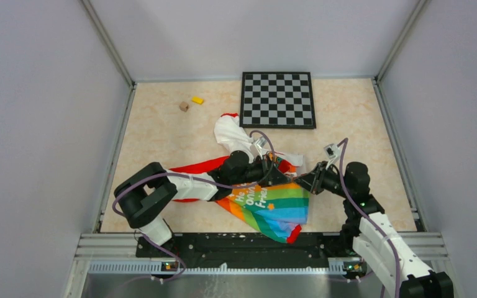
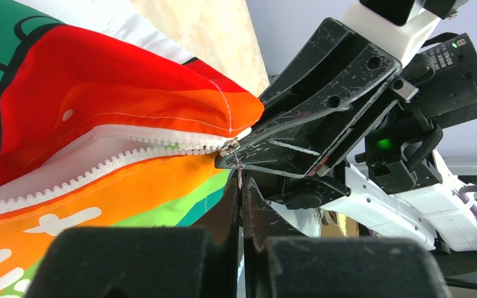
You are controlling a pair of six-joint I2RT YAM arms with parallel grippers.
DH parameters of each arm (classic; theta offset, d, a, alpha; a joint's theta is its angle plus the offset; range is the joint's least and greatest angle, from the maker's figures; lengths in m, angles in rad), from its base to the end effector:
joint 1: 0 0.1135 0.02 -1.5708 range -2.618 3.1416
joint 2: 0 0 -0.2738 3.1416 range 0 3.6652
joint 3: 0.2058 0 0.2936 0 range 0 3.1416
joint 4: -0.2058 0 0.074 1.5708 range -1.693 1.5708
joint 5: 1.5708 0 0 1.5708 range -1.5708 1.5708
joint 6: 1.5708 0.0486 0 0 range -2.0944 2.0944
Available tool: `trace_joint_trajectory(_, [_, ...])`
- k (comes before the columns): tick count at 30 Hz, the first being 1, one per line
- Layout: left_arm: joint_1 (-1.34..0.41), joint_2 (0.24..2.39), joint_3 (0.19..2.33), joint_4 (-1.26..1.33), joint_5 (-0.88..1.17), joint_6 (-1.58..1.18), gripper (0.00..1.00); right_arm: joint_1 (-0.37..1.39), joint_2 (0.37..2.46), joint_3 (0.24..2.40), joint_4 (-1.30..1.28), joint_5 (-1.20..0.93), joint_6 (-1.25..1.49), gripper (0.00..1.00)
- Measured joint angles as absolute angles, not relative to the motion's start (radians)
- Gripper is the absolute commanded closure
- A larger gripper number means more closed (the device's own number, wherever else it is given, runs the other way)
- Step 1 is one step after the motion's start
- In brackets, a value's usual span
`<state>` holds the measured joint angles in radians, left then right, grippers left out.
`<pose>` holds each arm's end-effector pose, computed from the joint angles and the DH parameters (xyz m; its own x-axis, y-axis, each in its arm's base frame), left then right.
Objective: Zip up the jacket
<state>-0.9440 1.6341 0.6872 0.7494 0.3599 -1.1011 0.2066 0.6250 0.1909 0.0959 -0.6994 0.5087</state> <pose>0.2038 -0.3106 0.1651 -0.9086 -0.1682 -0.3822 0.3322 0.2636 -0.9056 0.1784 0.0694 0.1704 -0.6496 0.2447 -0.7199 -0.4980 0.5785 0.6460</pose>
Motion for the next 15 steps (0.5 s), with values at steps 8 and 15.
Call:
trace_joint_trajectory(8, [-0.944,1.643,0.688,0.749,0.36,-1.105,1.0,0.207,0.657,0.191,0.13,-0.701,0.508,0.88])
trace_joint_trajectory(15, [-0.943,1.643,0.688,0.749,0.36,-1.106,1.0,0.207,0.669,0.191,0.161,-0.705,0.509,0.83])
